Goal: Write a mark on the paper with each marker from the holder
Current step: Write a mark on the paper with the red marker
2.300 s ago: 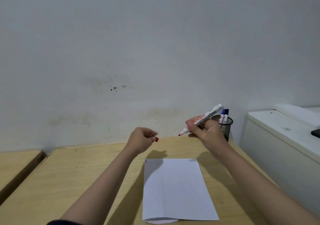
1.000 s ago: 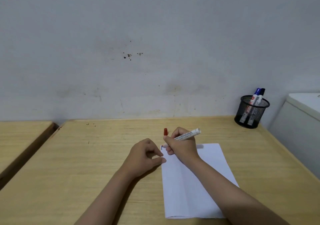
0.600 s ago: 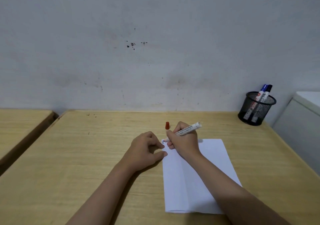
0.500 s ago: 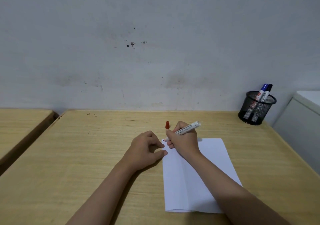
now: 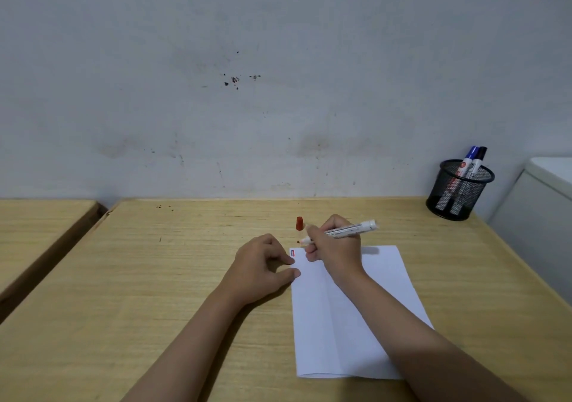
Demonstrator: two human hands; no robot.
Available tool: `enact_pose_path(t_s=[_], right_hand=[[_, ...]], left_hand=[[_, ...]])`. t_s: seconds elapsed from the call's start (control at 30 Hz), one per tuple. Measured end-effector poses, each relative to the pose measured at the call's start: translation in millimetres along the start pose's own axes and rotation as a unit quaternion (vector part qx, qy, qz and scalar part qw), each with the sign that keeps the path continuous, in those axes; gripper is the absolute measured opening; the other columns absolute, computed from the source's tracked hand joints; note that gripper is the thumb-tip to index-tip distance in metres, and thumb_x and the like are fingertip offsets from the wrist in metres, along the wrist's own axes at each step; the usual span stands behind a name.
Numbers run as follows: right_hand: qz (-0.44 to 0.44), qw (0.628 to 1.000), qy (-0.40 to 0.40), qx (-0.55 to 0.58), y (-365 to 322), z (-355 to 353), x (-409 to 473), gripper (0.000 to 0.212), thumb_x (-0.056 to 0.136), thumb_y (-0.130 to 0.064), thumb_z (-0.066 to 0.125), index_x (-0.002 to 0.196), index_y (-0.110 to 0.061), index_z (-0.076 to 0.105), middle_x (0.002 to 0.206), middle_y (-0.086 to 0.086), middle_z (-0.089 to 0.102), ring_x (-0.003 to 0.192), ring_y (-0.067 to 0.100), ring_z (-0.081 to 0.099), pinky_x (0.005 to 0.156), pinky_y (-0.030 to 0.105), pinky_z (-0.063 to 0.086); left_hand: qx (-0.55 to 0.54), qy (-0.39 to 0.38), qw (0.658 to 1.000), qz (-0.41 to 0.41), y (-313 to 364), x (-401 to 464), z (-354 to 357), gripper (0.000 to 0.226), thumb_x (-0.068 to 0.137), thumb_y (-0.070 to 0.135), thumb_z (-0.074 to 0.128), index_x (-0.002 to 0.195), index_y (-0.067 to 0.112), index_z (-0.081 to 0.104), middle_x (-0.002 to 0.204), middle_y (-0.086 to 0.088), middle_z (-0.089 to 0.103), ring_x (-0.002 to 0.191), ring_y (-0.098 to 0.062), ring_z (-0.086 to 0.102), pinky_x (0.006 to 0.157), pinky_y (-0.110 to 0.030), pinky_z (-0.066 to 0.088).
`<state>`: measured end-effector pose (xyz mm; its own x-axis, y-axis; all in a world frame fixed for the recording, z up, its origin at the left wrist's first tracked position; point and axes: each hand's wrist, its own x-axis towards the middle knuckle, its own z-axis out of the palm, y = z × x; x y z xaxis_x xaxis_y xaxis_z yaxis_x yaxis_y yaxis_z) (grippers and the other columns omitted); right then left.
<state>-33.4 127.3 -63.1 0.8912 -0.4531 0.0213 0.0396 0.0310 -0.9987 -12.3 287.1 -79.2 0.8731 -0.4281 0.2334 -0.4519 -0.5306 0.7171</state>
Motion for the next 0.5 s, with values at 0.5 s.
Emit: enact_pose_path(t_s=[0.5], right_hand=[[-0.020,0.991,0.042,0.126,-30,-16,3,0.015,0.078,-0.016,0.073,0.085,-0.006,0.064,0.064,0.007,0.063,0.048,0.013,0.053,0.045,0.026,0.043]], left_hand=[[0.058,0.007,0.997,-0.039,28,74,10,0.032,0.085,0.010,0.060,0.115,0.018,0.063,0.109,-0.003,0.058,0.085,-0.016,0.057,0.077,-0.027,0.047]])
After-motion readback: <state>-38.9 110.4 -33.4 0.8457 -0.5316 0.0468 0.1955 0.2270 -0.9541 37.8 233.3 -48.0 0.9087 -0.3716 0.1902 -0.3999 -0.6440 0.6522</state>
